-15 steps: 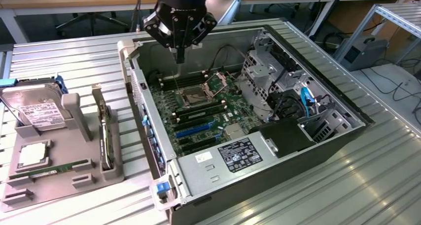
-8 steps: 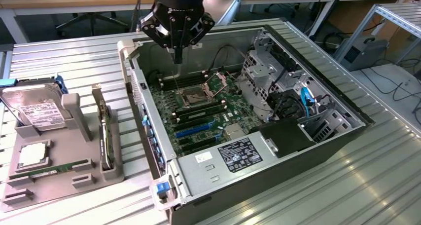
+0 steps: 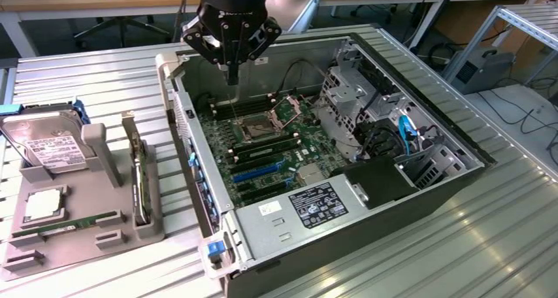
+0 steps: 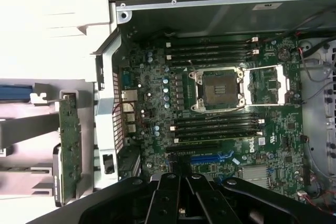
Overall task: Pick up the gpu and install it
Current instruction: 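Reach for the gpu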
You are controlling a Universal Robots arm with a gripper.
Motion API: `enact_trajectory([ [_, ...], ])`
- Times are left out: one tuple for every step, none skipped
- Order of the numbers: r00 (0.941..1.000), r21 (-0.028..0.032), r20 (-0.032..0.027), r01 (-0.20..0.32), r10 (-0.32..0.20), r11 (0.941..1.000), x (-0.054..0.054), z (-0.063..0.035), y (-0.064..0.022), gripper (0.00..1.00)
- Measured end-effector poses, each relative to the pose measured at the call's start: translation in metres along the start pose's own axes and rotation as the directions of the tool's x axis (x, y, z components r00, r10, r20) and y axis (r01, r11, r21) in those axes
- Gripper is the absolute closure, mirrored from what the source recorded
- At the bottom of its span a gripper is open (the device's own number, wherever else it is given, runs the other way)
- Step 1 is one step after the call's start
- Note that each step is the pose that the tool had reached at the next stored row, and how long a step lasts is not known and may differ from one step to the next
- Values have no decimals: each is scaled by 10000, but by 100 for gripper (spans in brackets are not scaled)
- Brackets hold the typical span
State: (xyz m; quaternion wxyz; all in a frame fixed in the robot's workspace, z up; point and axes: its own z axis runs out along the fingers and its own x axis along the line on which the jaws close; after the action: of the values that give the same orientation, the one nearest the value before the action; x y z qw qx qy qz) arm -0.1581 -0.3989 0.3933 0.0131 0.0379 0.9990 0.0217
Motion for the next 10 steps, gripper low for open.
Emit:
enact_trajectory([
  [10000, 0, -1, 0, 0, 10000, 6, 0, -1, 89],
  [10000, 0, 0, 0, 0, 10000, 12, 0, -1, 89],
  [10000, 0, 0, 0, 0, 10000, 18, 0, -1, 89],
  [10000, 1, -1, 0, 0, 10000, 26, -1, -2, 89],
  [10000, 0, 0, 0, 0, 10000, 31, -1, -2, 89],
  [10000, 0, -1, 0, 0, 10000, 37, -1, -3, 89],
  [10000, 0, 0, 0, 0, 10000, 42, -1, -3, 89],
  [10000, 0, 0, 0, 0, 10000, 53, -2, -4, 89],
  [10000, 0, -1, 0, 0, 10000, 59, -2, -4, 89],
  [10000, 0, -1, 0, 0, 10000, 66, -2, -5, 89],
])
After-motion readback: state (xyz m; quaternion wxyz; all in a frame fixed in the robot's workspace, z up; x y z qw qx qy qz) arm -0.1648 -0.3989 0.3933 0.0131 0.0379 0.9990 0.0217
